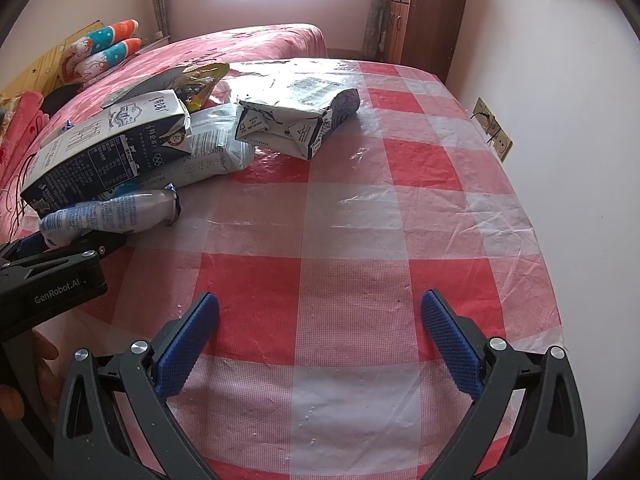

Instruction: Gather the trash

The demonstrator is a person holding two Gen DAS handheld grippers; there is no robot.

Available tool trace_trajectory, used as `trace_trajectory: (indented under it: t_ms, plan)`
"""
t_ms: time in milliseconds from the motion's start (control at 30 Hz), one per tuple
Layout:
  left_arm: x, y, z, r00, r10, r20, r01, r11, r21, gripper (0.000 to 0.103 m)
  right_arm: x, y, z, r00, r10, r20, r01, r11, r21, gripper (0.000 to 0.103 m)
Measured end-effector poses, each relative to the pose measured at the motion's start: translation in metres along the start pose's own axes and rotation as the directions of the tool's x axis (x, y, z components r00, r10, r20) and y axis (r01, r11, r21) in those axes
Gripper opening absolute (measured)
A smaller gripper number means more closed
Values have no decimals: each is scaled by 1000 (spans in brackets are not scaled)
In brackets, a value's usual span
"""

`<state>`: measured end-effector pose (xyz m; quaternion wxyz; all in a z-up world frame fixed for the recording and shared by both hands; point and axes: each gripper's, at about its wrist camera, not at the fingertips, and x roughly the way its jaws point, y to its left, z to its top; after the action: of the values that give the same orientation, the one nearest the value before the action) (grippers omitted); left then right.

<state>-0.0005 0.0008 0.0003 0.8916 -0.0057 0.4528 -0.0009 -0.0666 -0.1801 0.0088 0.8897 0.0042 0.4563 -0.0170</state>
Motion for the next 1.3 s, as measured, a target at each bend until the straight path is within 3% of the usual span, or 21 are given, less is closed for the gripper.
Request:
trace_trajectory:
  t_ms: [333,500,700,867,1000,1300]
  plan:
    - [-12,-1,-16,1000,-25,-9,25,998,54,100,-4,0,-6,1000,16,-4,-16,1000,-18,99]
    - [-17,-4,-22,999,-36,-18,37,997,62,100,-19,-7,-14,997,60,41,-61,998,18,99]
    - [-39,14,-34,997,-70,20,70,998,1,100,-44,-11,-22,984,113,137,-117,993,21,99]
    - [-65,27,-41,996,-65,61,64,998,15,100,-63,-2,-31,975,85,206,-84,996,-13,99]
    - [-88,34,-49,992,-63,106,59,997,40,100,-84,2,-39,950,106,294,-99,994,-41,99]
    - [-132,44,-63,976,-30,217,11,996,91,100,-118,28,-63,938,131,321,-112,991,-78,99]
